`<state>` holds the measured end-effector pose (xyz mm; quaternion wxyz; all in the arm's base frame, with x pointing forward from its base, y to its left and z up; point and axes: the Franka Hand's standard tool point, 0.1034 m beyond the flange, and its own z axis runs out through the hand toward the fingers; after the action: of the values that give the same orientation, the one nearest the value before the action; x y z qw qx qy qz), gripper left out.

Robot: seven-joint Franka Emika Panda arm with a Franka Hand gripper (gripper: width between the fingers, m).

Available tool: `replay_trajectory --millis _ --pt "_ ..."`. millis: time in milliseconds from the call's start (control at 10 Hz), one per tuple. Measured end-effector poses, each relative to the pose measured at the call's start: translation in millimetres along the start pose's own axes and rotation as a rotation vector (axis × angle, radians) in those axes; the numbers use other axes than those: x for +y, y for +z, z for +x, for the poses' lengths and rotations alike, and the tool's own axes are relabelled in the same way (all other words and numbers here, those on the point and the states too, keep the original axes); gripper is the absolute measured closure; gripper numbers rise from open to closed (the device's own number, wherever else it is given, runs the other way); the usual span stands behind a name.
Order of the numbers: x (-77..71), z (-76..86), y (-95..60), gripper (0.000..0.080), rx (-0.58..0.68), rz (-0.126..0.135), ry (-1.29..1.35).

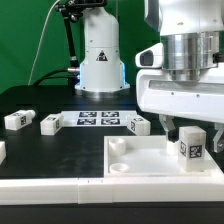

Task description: Assemble one leg

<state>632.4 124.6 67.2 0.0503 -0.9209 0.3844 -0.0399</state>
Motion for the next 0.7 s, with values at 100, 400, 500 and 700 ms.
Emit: replay_trajectory --millis 100,400,500,700 --pt "-1.9 -2.2 0.0 0.015 -0.001 0.001 -0.073" --pt "-1.3 5.2 -2.7 0.015 0.0 -0.014 -0.432" --pt "0.3 8.0 -3.0 0.015 0.003 -0.019 -0.515" --pt "1.3 9.5 -3.1 0.015 0.011 -0.036 -0.695"
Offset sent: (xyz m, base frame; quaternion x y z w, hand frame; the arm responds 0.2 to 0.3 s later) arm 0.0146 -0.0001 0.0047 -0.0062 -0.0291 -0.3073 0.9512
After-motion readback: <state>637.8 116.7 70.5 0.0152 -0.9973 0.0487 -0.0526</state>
